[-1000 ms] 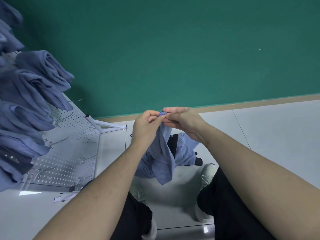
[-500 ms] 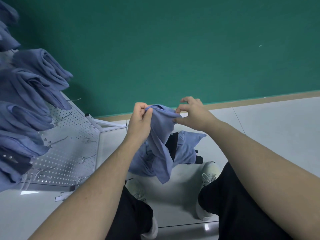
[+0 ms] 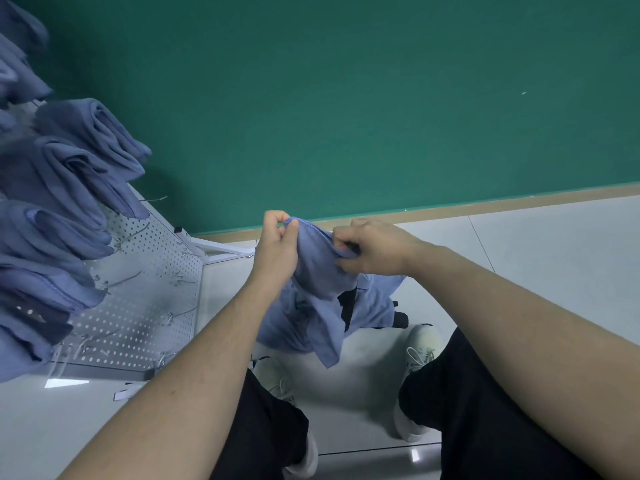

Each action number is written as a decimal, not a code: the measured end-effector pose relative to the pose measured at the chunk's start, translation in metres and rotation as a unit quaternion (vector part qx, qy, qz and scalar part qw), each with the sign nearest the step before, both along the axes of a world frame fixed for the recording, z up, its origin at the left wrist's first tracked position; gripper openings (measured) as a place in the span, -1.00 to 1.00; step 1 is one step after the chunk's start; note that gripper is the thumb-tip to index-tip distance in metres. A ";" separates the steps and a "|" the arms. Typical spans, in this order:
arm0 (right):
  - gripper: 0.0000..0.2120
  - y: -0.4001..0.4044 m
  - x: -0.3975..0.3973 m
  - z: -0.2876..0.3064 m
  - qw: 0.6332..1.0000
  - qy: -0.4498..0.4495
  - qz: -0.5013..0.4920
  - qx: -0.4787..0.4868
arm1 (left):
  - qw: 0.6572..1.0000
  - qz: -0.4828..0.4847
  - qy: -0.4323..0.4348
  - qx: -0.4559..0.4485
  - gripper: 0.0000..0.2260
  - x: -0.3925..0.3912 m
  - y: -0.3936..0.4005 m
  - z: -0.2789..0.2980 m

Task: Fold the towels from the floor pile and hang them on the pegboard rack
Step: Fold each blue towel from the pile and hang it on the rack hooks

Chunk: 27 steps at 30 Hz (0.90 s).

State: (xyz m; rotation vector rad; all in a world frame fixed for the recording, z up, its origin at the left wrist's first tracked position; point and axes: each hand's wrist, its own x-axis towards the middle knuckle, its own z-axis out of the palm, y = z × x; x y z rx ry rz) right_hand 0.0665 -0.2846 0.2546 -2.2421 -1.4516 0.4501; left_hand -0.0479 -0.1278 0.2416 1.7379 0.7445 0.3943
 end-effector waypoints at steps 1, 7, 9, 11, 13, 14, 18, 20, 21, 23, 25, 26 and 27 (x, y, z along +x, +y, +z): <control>-0.80 -0.002 0.001 0.000 1.000 -0.010 0.000 -0.007 | 1.000 0.004 0.004 0.005 -0.85 0.000 0.001 0.000; -0.88 -0.007 0.013 -0.008 0.982 -0.190 0.009 0.012 | 0.999 0.002 0.012 0.046 -0.91 -0.001 0.005 -0.001; -0.89 -0.009 0.017 -0.010 0.972 -0.227 -0.026 0.052 | 0.998 0.001 0.006 0.057 -0.93 -0.001 0.003 -0.001; -0.87 -0.008 0.018 -0.008 0.963 -0.252 -0.059 0.075 | 0.998 -0.005 -0.007 0.065 -0.94 -0.002 0.001 0.001; -0.80 -0.009 0.021 -0.008 0.956 -0.269 -0.085 0.079 | 0.997 -0.010 -0.019 0.075 -0.96 -0.003 0.000 0.003; -0.77 -0.010 0.022 -0.008 0.956 -0.269 -0.095 0.071 | 0.997 -0.009 -0.022 0.077 -0.96 -0.004 -0.001 0.003; -0.64 -0.016 0.024 -0.007 0.970 -0.202 -0.133 -0.013 | 0.997 -0.010 -0.041 0.072 -0.89 -0.006 0.001 0.003; -0.68 -0.021 0.023 -0.006 0.974 -0.176 -0.145 0.001 | 0.997 -0.013 -0.051 0.064 -0.88 -0.006 0.001 0.003; -0.73 -0.024 0.021 -0.005 0.976 -0.164 -0.143 0.020 | 0.997 -0.006 -0.057 0.057 -0.88 -0.007 0.000 0.003; -0.84 -0.031 0.018 -0.003 0.984 -0.118 -0.118 0.063 | 0.996 0.019 -0.067 0.047 -0.88 -0.009 0.000 0.004; -0.92 -0.039 0.012 0.003 0.989 -0.052 -0.102 0.095 | 0.996 0.033 -0.071 0.046 -0.88 -0.011 0.002 0.007; -0.92 -0.042 0.008 0.007 0.988 -0.036 -0.103 0.107 | 0.996 0.033 -0.073 0.049 -0.88 -0.012 0.002 0.009; -0.92 -0.044 0.005 0.012 0.987 -0.035 -0.108 0.118 | 0.995 0.027 -0.077 0.052 -0.87 -0.013 0.002 0.014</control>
